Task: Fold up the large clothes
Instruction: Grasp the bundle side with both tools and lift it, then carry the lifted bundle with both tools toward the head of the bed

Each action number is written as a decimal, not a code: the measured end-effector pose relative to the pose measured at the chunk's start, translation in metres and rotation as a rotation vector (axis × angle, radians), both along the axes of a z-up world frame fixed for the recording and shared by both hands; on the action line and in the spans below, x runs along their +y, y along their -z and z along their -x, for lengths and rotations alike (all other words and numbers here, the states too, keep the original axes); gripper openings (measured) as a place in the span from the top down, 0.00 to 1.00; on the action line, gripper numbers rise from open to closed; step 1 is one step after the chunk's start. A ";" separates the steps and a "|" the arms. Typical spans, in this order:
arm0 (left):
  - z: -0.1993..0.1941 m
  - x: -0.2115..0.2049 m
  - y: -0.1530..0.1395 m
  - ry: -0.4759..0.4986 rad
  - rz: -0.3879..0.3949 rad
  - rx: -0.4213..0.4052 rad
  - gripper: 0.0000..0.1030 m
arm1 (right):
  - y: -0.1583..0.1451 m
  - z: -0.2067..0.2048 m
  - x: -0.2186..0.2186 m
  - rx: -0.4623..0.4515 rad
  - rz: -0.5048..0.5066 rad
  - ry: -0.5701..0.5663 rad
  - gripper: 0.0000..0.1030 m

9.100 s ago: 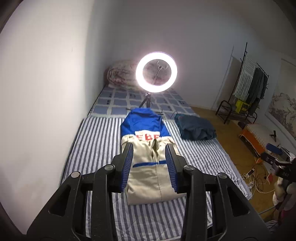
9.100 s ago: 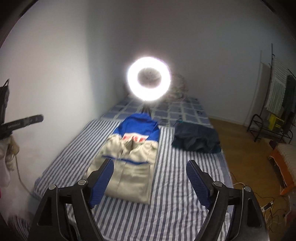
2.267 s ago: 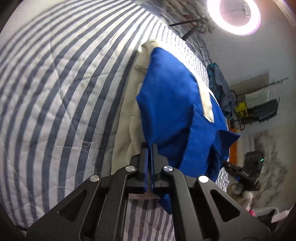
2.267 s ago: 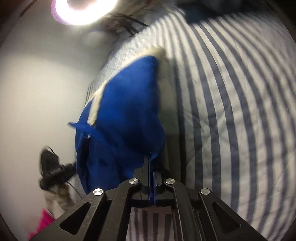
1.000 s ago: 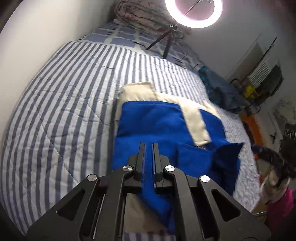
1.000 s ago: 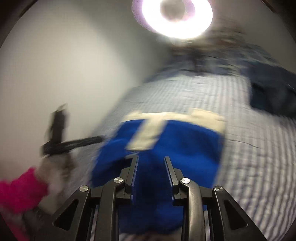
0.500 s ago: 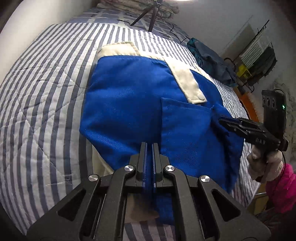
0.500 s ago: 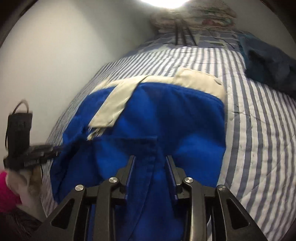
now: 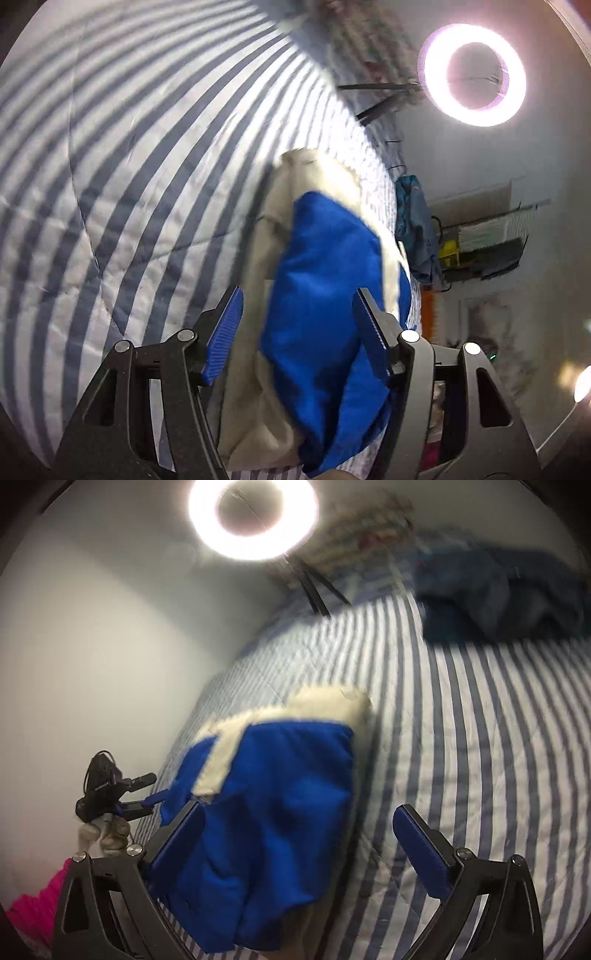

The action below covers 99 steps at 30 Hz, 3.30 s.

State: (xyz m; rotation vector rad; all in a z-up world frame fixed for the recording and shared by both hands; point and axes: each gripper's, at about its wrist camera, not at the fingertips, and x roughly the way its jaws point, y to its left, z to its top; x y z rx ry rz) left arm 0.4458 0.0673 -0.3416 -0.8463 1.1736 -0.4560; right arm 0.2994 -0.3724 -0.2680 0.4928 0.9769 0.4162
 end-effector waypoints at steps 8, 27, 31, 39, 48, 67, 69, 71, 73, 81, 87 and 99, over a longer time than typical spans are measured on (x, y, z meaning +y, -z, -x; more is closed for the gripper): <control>-0.010 0.003 0.030 0.010 0.084 0.049 0.39 | 0.043 -0.007 -0.012 0.087 -0.138 -0.006 0.01; -0.017 -0.016 0.033 0.111 0.125 0.032 0.51 | 0.064 -0.030 0.010 0.099 -0.279 -0.057 0.34; -0.011 -0.014 0.031 0.130 0.084 0.033 0.50 | 0.068 -0.031 0.008 0.116 -0.269 -0.065 0.40; -0.028 -0.041 0.028 0.130 0.018 -0.004 0.48 | 0.068 -0.039 0.031 0.101 -0.225 -0.071 0.38; -0.012 -0.028 0.007 0.215 -0.199 -0.032 0.32 | 0.071 -0.038 0.021 0.115 -0.234 -0.072 0.47; -0.025 -0.053 0.026 0.225 0.016 -0.015 0.52 | 0.075 -0.050 0.037 0.113 -0.241 -0.082 0.41; -0.017 -0.054 0.017 0.224 -0.021 -0.044 0.57 | 0.073 -0.050 0.040 0.112 -0.230 -0.076 0.52; -0.013 -0.058 0.008 0.227 -0.058 -0.072 0.62 | 0.067 -0.049 0.046 0.099 -0.210 -0.073 0.63; -0.010 -0.063 -0.002 0.229 -0.099 -0.097 0.68 | 0.056 -0.048 0.053 0.079 -0.158 -0.077 0.67; 0.005 -0.080 -0.040 0.225 -0.150 -0.163 0.76 | 0.009 -0.035 0.078 -0.017 -0.024 -0.113 0.73; 0.022 -0.102 -0.068 0.263 -0.125 -0.194 0.78 | -0.021 -0.020 0.073 -0.062 0.039 -0.111 0.74; 0.000 -0.203 -0.107 0.354 -0.087 -0.294 0.78 | -0.070 -0.008 -0.006 -0.166 0.159 -0.015 0.75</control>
